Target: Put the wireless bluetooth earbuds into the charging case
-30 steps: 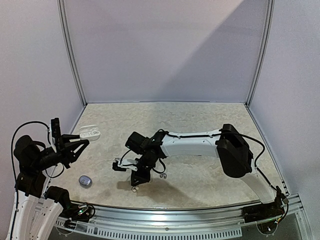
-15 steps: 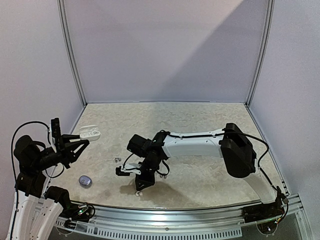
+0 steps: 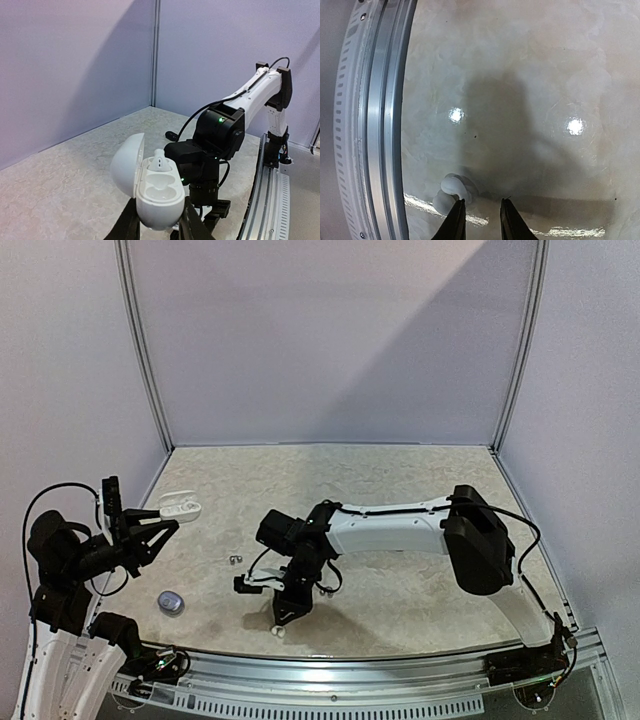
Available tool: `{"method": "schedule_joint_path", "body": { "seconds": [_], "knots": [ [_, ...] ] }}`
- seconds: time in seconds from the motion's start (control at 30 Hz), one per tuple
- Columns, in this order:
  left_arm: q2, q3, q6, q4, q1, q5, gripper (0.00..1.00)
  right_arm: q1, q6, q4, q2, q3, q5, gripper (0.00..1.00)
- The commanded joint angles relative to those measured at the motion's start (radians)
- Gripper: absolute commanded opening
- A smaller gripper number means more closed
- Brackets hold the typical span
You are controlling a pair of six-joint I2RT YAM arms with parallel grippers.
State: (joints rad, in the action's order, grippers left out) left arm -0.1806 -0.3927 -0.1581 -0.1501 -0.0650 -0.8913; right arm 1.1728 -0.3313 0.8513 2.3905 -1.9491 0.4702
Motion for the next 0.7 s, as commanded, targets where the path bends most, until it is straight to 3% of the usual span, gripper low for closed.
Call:
{"method": "schedule_joint_path", "body": {
  "seconds": [0.0, 0.67],
  "knots": [
    [-0.005, 0.012, 0.003, 0.010, 0.008, -0.016, 0.00, 0.002, 0.063, 0.005, -0.030, -0.026, 0.003, 0.25],
    [0.002, 0.015, 0.001, 0.014, -0.002, -0.020, 0.00, 0.009, 0.176, 0.039, -0.014, -0.028, -0.050, 0.35]
  ]
}}
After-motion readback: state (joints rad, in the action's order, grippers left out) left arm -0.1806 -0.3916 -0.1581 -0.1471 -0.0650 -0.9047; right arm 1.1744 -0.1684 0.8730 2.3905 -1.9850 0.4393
